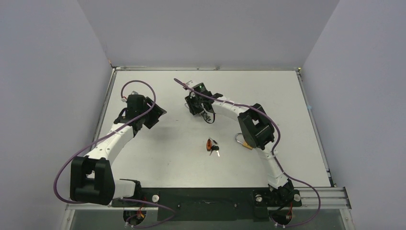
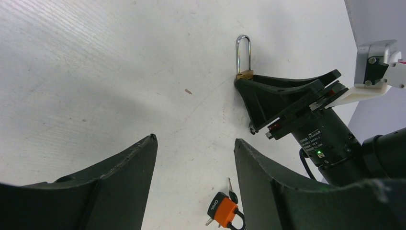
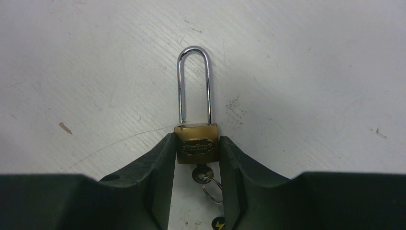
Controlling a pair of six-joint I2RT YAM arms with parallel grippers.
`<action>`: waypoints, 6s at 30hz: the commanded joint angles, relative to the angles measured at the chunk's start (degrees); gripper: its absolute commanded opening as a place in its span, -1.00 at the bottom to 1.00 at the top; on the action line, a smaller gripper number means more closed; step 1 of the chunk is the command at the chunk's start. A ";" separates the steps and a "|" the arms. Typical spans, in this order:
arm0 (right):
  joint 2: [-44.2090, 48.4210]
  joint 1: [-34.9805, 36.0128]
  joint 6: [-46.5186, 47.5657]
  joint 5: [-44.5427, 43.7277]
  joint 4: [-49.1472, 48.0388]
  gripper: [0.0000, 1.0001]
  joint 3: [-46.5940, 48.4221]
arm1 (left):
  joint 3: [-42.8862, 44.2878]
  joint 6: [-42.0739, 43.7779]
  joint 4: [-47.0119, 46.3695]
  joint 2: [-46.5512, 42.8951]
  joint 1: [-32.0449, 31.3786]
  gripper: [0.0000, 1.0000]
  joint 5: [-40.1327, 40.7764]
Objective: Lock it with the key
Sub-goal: Pick up the lock from the center of the board, then lock the lock.
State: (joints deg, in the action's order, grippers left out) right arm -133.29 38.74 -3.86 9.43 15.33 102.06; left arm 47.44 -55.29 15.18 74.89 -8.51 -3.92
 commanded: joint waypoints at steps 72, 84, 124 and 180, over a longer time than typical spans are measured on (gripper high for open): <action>73.73 1.03 -19.23 36.72 -2.51 -1.00 -26.34 | 33.43 26.71 -17.38 -4.62 -10.04 -0.01 -71.64; 72.42 1.37 -19.09 36.15 -2.84 -1.00 -26.71 | 34.41 28.26 -15.38 -3.83 -12.43 -0.17 -70.83; 69.44 1.51 -15.15 32.79 1.40 -1.00 -26.36 | 36.93 37.23 -1.01 -1.40 -14.34 -0.77 -65.71; 71.58 -11.84 -39.57 37.02 -45.61 0.15 -32.37 | 45.39 12.68 -11.22 -7.00 -23.18 -1.00 -29.70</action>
State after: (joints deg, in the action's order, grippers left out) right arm -63.18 27.70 -44.64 48.01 -27.81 68.45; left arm 88.79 -43.09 4.32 68.40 -30.70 -33.78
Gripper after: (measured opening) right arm 0.577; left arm 0.024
